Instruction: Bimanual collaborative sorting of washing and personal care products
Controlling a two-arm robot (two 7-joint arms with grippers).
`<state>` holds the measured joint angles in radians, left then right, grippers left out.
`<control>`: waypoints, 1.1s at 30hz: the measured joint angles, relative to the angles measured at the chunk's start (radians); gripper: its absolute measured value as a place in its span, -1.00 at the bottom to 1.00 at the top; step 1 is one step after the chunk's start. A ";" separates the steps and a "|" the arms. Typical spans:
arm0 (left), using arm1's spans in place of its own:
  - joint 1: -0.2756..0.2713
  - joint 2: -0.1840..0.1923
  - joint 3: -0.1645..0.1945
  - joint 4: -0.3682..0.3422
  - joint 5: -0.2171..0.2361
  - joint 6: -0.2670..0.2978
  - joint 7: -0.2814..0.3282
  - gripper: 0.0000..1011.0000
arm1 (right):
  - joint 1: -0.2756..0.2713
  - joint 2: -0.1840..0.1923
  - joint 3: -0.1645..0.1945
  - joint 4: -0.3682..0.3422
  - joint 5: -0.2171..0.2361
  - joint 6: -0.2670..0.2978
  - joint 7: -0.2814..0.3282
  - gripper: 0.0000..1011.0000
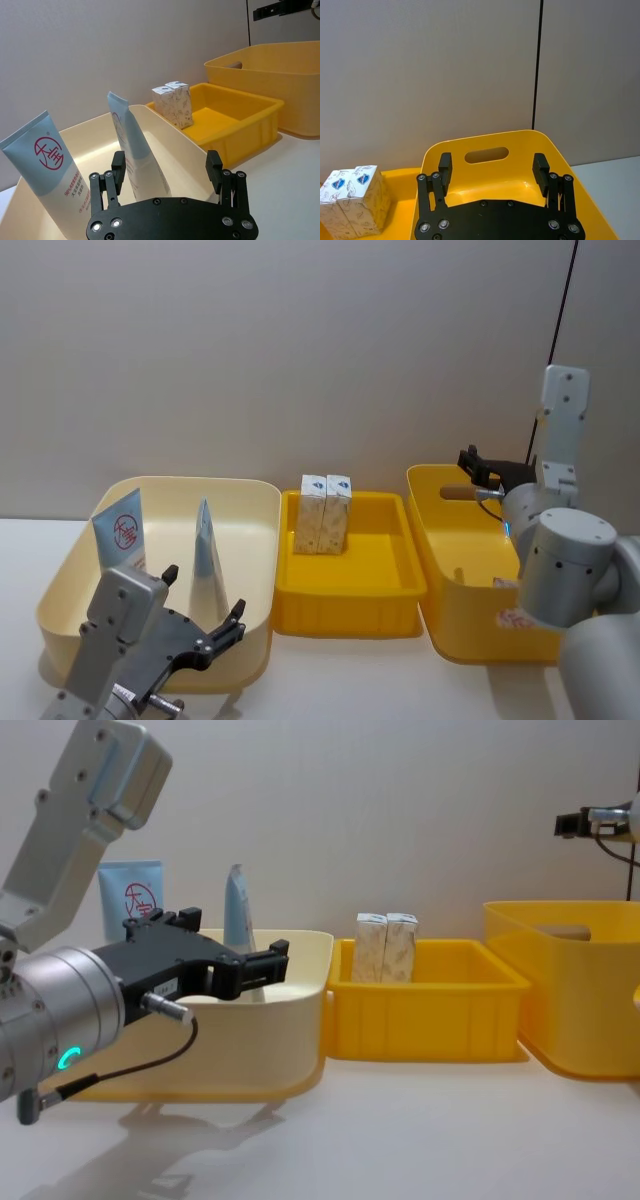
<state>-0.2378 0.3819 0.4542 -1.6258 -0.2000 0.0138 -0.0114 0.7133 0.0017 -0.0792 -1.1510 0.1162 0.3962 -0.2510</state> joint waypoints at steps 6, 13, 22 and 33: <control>-0.014 0.000 0.001 0.003 0.005 0.004 -0.010 0.98 | 0.002 0.000 0.001 0.004 0.000 0.001 0.001 0.98; -0.049 -0.002 0.004 0.017 0.010 0.016 -0.037 0.98 | 0.003 0.000 0.001 0.007 0.000 0.001 0.001 0.98; -0.082 -0.015 -0.002 0.043 0.009 0.020 -0.059 0.98 | 0.004 0.000 0.001 0.009 0.000 0.000 0.001 0.98; -0.099 -0.042 -0.024 0.077 0.008 0.021 -0.050 0.98 | 0.005 0.000 0.001 0.010 0.000 0.000 0.001 0.98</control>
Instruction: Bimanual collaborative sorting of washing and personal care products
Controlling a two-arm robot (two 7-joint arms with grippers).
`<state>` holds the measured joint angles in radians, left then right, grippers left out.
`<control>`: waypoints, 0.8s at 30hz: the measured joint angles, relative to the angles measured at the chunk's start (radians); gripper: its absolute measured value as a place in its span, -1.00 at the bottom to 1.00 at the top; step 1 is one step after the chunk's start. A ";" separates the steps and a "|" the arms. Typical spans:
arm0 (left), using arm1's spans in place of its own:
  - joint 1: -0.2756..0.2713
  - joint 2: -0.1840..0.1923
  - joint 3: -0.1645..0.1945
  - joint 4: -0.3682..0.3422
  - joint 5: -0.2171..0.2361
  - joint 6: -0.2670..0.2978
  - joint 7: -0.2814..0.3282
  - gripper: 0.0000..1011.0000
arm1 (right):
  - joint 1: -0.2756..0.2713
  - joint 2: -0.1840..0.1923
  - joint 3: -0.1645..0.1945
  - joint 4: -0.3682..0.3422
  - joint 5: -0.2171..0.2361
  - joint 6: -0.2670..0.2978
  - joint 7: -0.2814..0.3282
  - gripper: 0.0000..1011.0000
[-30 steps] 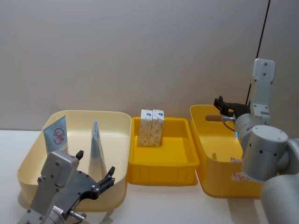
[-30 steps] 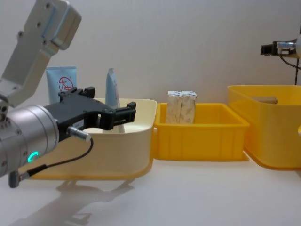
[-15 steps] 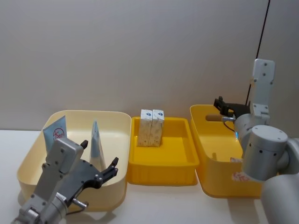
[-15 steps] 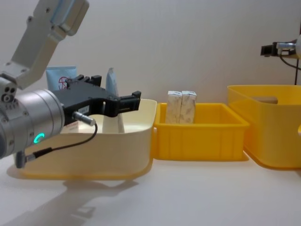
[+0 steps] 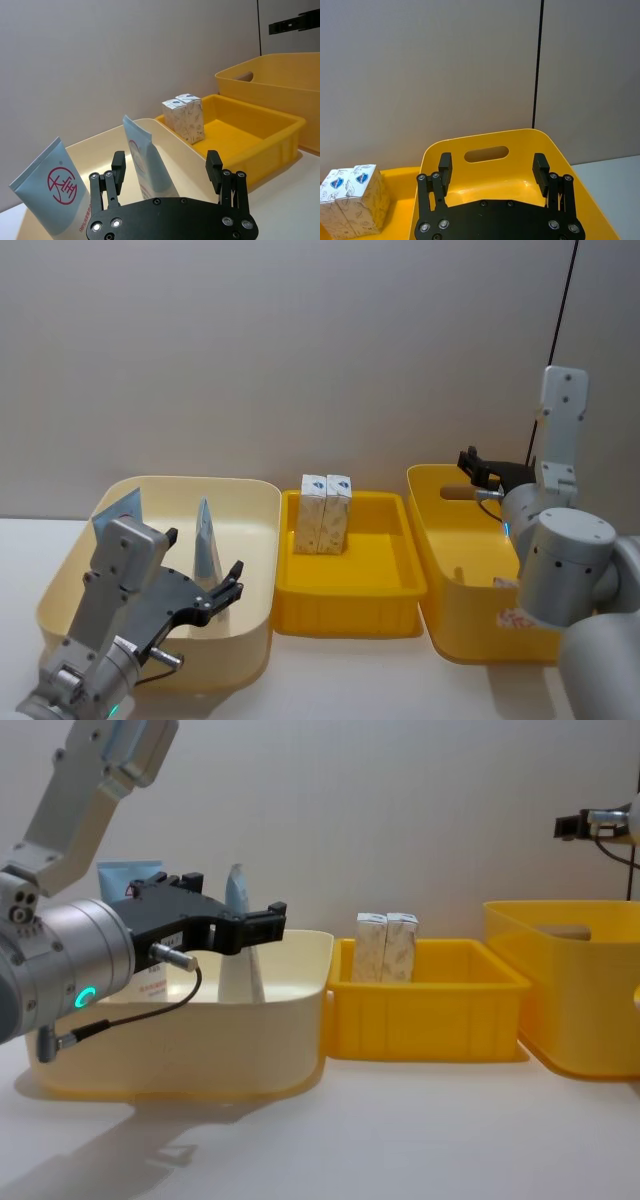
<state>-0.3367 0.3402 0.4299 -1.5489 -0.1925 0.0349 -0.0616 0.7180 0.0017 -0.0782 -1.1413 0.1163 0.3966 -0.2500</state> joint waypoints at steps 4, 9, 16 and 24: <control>-0.010 -0.011 -0.005 0.021 -0.004 -0.002 0.000 0.98 | 0.000 0.000 0.000 0.000 0.000 0.000 0.000 0.98; -0.031 -0.026 -0.010 0.061 -0.010 -0.007 -0.012 0.98 | 0.000 0.000 0.000 0.000 0.000 0.000 0.000 0.98; -0.064 -0.042 -0.012 0.118 -0.014 -0.012 -0.036 0.98 | 0.000 0.000 0.000 0.000 0.000 0.000 0.000 0.98; -0.106 -0.057 -0.012 0.186 -0.012 -0.013 -0.060 0.98 | 0.000 0.000 0.000 0.000 0.000 0.000 0.000 0.98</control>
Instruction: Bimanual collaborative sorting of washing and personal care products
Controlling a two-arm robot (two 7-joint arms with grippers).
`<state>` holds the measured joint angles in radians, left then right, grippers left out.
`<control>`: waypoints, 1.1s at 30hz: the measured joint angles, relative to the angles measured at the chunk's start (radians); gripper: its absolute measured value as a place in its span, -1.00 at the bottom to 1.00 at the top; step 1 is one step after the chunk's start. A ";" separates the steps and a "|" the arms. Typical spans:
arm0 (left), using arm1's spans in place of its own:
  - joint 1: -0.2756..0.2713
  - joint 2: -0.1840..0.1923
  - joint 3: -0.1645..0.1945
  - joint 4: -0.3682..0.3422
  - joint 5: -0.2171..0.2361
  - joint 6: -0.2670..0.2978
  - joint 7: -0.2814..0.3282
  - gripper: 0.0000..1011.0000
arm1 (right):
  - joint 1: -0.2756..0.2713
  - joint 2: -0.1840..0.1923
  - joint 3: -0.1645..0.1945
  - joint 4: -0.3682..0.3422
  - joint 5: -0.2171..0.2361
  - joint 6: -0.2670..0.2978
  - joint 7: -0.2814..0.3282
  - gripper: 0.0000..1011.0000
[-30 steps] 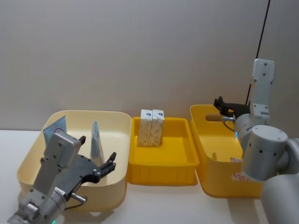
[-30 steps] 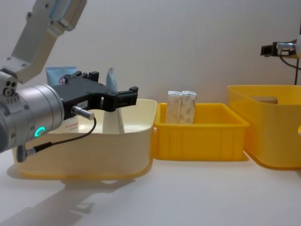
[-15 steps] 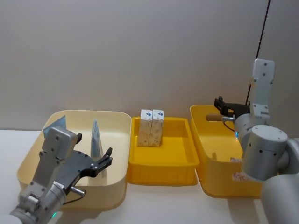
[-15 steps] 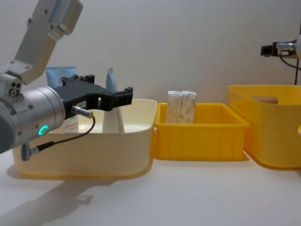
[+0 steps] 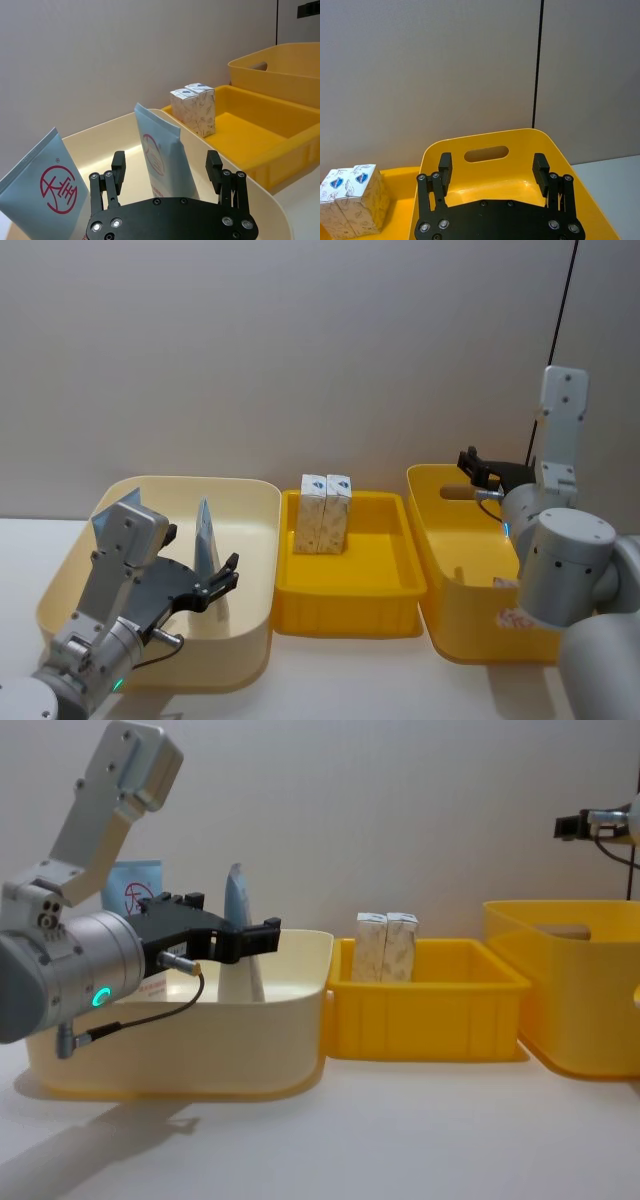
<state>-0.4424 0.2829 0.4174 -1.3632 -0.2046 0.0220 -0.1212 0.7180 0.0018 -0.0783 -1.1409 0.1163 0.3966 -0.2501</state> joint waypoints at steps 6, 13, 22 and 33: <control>-0.016 -0.006 -0.001 0.027 0.003 0.000 -0.008 0.98 | 0.000 0.000 0.000 0.000 0.000 0.000 0.000 0.98; -0.031 -0.011 -0.001 0.052 0.007 0.001 -0.015 0.81 | 0.000 0.000 0.000 0.000 0.000 0.000 0.000 0.98; -0.040 -0.014 -0.001 0.067 0.009 0.001 -0.019 0.23 | 0.000 0.000 0.000 0.000 0.000 0.000 0.000 0.98; -0.044 -0.016 -0.001 0.075 0.010 0.002 -0.021 -0.40 | 0.000 0.000 0.000 0.000 0.000 0.000 0.000 0.98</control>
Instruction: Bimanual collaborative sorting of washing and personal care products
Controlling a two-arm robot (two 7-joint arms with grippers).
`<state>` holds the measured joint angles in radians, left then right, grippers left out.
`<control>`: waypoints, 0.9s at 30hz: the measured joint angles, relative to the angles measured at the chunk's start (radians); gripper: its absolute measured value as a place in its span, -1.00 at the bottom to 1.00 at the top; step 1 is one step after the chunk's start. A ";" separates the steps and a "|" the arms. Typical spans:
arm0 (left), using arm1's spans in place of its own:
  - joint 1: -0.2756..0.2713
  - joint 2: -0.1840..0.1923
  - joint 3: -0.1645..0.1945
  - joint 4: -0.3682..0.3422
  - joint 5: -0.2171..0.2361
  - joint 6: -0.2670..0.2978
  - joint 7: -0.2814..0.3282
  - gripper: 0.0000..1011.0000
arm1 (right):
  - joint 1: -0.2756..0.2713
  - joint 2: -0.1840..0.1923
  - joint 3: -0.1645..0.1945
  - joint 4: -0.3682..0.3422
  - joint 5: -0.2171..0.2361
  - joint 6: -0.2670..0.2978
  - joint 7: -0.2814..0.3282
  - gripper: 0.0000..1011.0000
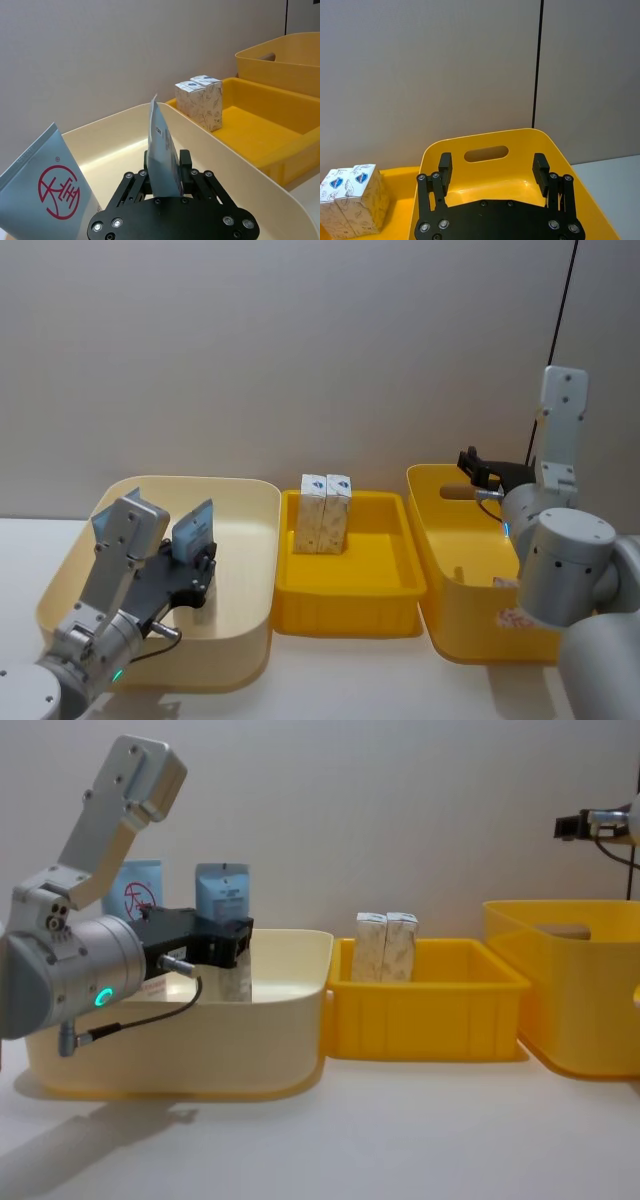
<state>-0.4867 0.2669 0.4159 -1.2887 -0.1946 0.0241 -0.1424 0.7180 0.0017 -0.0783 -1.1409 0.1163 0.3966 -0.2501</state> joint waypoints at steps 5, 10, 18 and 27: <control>-0.001 0.000 0.000 0.002 0.001 0.000 0.000 -0.49 | 0.000 0.000 0.000 0.000 0.000 0.000 0.000 0.98; -0.002 -0.001 0.000 0.003 0.001 0.000 -0.001 -0.54 | 0.000 0.000 0.000 0.000 0.000 0.000 0.000 0.98; -0.002 -0.001 0.000 0.004 0.001 0.000 -0.002 -0.54 | 0.000 0.000 0.000 0.000 0.000 0.000 0.000 0.98; -0.012 -0.006 -0.004 0.005 0.002 -0.027 -0.011 -0.54 | 0.000 0.000 0.000 0.000 0.000 0.000 0.000 0.98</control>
<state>-0.4985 0.2606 0.4117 -1.2837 -0.1921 -0.0029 -0.1539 0.7180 0.0017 -0.0783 -1.1410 0.1163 0.3966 -0.2501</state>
